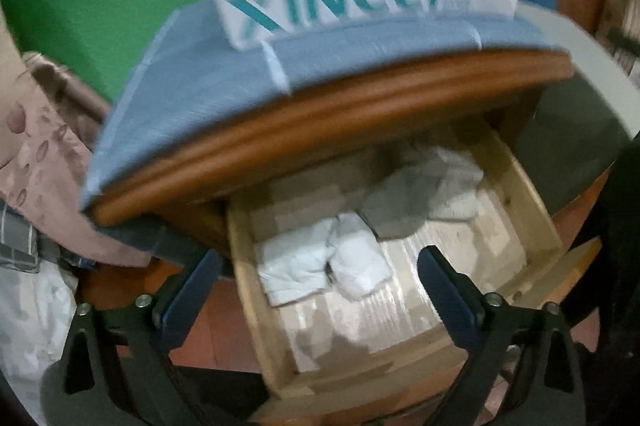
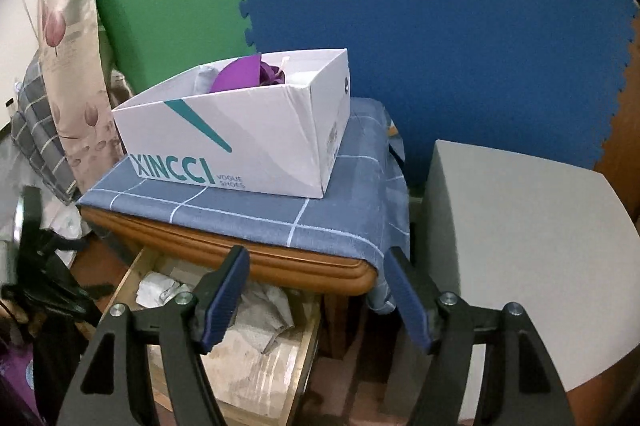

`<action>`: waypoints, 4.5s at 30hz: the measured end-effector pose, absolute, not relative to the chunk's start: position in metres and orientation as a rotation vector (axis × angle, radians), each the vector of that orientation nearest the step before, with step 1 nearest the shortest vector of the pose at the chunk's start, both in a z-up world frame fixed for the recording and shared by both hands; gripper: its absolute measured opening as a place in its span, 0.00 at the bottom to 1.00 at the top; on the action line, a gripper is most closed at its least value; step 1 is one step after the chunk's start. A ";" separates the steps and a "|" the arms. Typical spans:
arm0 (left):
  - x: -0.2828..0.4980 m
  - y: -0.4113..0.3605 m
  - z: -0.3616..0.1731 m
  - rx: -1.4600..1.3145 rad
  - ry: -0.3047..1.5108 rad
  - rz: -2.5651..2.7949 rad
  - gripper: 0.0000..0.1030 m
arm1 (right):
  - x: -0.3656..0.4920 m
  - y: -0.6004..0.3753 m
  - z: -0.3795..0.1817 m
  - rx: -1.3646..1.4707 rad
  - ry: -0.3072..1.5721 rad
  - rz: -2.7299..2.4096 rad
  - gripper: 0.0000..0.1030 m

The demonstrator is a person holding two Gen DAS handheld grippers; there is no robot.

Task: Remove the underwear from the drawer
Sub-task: 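Withdraw the right tool while the left tool reaches into the drawer, then grasp the white rolled socks with the left gripper, then lift the white socks into the shoe box and open the left gripper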

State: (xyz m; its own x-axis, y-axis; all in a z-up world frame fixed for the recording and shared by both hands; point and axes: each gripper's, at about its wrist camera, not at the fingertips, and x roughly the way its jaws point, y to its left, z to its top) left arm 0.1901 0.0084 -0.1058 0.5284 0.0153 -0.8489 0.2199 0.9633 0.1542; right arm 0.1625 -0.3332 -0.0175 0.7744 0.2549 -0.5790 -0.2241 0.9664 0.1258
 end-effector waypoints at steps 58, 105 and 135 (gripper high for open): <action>0.242 0.071 -0.247 -0.823 1.500 0.304 0.35 | 0.151 -0.399 -0.032 0.350 0.604 0.381 0.75; 0.355 -0.002 0.121 -0.080 0.952 -0.231 0.37 | 0.159 -0.391 -0.036 0.311 0.629 0.356 0.75; 0.431 0.004 0.058 0.162 1.000 -0.020 0.54 | 0.160 -0.390 -0.037 0.300 0.638 0.364 0.75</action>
State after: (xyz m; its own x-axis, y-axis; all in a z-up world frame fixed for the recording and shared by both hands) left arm 0.4307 0.0038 0.0582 0.5415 0.0576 -0.8387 0.0911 0.9877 0.1267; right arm 0.1603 -0.3895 -0.0369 0.7442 0.4180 -0.5210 -0.2368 0.8944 0.3794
